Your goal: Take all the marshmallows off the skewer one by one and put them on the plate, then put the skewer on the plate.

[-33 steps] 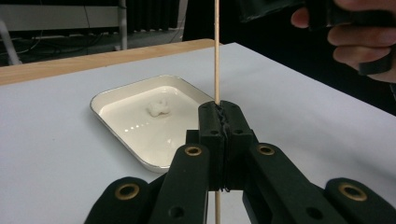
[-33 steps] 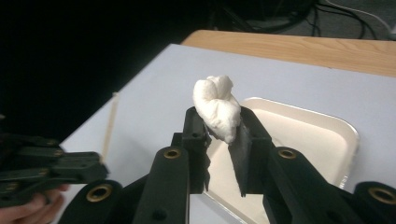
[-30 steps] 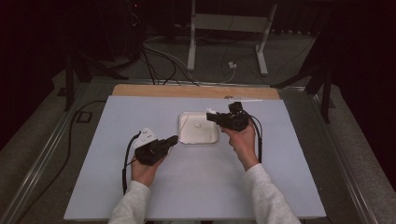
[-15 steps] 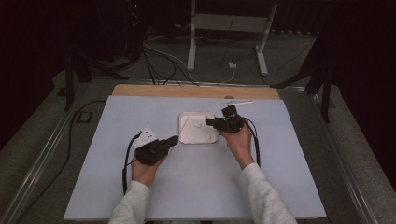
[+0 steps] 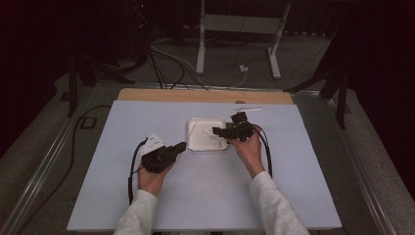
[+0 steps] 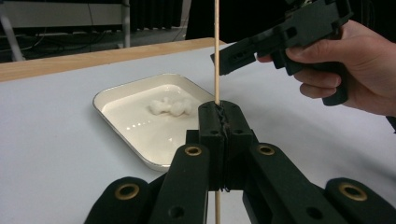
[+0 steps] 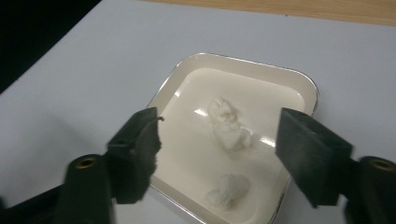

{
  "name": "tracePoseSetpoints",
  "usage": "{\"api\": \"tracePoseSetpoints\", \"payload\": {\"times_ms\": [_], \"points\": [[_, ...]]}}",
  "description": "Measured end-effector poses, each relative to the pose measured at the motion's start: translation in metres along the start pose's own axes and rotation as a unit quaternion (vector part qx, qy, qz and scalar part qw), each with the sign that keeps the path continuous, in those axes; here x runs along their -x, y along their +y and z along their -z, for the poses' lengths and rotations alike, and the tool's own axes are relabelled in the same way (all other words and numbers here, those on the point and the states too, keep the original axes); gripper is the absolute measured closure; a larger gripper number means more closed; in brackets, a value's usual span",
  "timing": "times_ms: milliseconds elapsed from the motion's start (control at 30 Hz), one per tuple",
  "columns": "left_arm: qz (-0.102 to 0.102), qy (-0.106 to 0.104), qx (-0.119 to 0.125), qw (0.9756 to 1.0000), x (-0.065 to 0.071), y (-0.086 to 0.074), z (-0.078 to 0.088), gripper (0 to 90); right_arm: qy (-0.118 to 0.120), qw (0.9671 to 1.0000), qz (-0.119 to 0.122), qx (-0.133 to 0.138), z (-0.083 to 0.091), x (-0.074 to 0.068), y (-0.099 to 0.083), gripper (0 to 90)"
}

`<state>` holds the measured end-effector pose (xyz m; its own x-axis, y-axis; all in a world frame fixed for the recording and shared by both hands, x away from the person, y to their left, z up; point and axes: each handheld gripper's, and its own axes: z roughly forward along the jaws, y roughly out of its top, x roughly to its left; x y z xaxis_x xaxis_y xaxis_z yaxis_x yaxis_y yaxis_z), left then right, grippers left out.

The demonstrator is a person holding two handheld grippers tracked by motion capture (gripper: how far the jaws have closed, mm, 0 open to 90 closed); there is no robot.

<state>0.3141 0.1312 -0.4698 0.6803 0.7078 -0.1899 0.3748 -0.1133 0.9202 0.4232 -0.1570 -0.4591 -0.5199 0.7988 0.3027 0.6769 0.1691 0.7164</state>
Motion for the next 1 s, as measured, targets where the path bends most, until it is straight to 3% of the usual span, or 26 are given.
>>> {"api": "tracePoseSetpoints", "payload": {"times_ms": [67, 267, 733, 1000], "points": [[0.005, 0.000, 0.003, 1.0000, 0.000, 0.001, -0.001, 90.0, 0.003, 1.0000, -0.003, 0.003, 0.002, 0.000, 0.000, 23.6], [0.010, 0.004, 0.003, 0.9999, 0.002, 0.005, -0.006, 90.0, -0.012, 0.9997, 0.020, 0.011, 0.012, -0.005, -0.005, 16.0], [0.015, 0.020, 0.010, 0.9996, 0.002, 0.035, -0.024, 90.0, 0.006, 0.9988, 0.046, 0.017, 0.031, -0.018, -0.021, 11.3], [0.023, 0.028, 0.008, 0.9993, -0.001, 0.040, -0.038, 90.0, 0.001, 0.9979, 0.060, 0.025, 0.042, -0.021, -0.028, 9.7]]}}
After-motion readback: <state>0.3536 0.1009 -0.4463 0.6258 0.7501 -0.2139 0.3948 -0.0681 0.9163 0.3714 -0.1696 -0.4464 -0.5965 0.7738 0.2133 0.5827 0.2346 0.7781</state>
